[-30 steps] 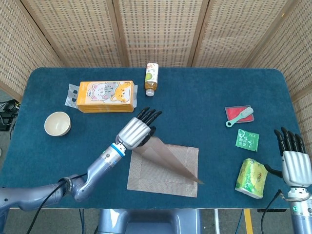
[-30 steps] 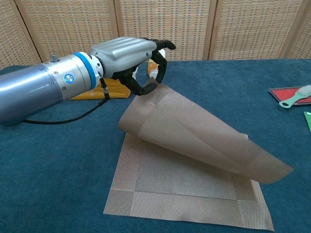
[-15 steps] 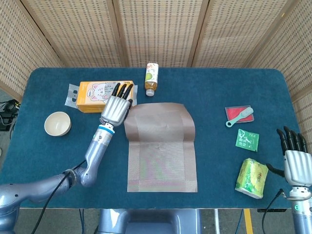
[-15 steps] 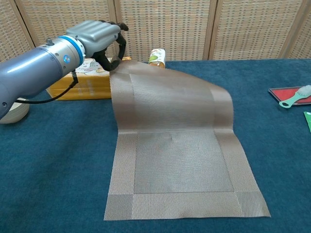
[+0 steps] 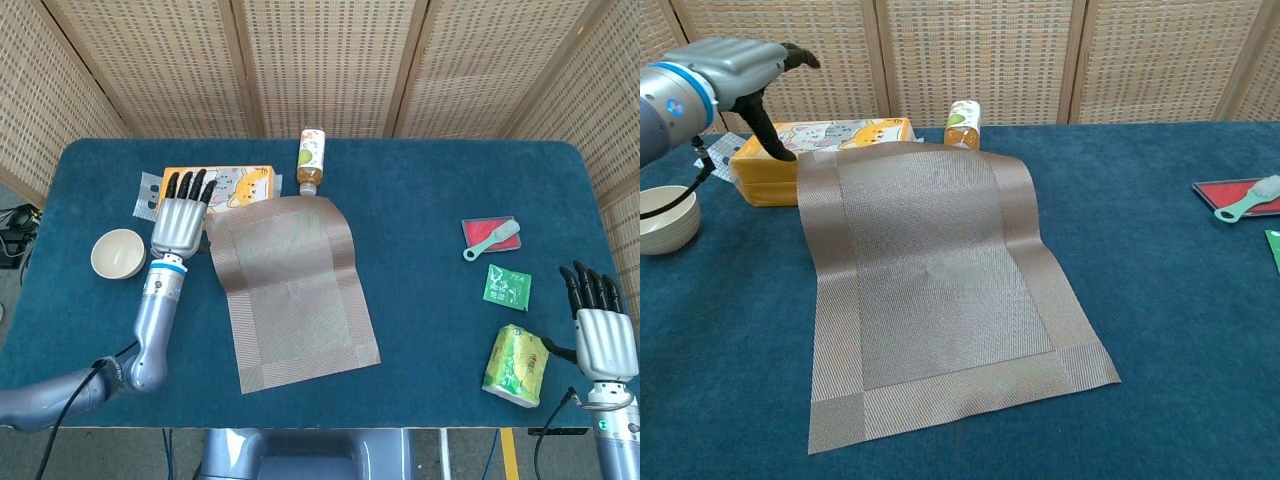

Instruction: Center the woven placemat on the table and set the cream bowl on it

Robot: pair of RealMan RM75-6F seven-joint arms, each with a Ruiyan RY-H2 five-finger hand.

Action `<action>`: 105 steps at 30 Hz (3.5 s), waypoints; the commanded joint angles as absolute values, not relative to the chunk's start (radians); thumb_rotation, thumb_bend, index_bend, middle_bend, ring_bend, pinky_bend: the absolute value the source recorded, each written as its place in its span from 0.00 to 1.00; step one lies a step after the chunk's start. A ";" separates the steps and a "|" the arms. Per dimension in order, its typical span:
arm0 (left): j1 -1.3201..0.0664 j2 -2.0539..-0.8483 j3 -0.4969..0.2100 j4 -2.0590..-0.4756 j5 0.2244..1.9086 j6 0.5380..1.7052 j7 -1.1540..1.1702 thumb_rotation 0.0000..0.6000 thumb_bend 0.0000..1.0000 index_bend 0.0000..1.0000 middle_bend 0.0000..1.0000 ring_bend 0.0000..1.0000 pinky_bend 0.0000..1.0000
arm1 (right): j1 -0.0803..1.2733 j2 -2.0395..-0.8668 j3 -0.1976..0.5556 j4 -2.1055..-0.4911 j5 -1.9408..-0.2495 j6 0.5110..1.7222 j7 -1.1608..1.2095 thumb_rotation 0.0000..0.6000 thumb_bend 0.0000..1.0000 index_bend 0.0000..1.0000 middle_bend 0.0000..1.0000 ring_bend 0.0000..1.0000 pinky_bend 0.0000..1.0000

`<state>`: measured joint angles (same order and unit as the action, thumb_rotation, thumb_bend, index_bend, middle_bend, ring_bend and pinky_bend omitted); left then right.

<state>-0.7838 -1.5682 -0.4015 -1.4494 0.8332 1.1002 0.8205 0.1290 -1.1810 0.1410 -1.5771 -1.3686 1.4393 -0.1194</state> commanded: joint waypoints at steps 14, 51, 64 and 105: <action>-0.414 -1.164 -0.209 -1.899 1.036 1.354 0.549 1.00 0.00 0.00 0.00 0.00 0.00 | 0.290 -1.162 0.037 -1.596 -1.643 1.256 -0.117 1.00 0.00 0.03 0.00 0.00 0.00; -0.241 -1.101 -0.100 -1.948 1.219 1.485 0.464 1.00 0.00 0.00 0.00 0.00 0.00 | 0.679 -1.478 -0.015 -1.444 -1.794 0.883 -0.224 1.00 0.00 0.14 0.00 0.00 0.00; -0.243 -1.101 -0.111 -1.945 1.203 1.462 0.456 1.00 0.00 0.00 0.00 0.00 0.00 | 0.704 -1.529 -0.031 -1.390 -1.764 0.868 -0.267 1.00 0.00 0.14 0.00 0.00 0.00; -0.250 -1.088 -0.117 -1.929 1.217 1.417 0.399 1.00 0.00 0.00 0.00 0.00 0.00 | 0.760 -1.624 -0.028 -1.253 -1.725 0.907 -0.295 1.00 0.72 0.51 0.00 0.00 0.00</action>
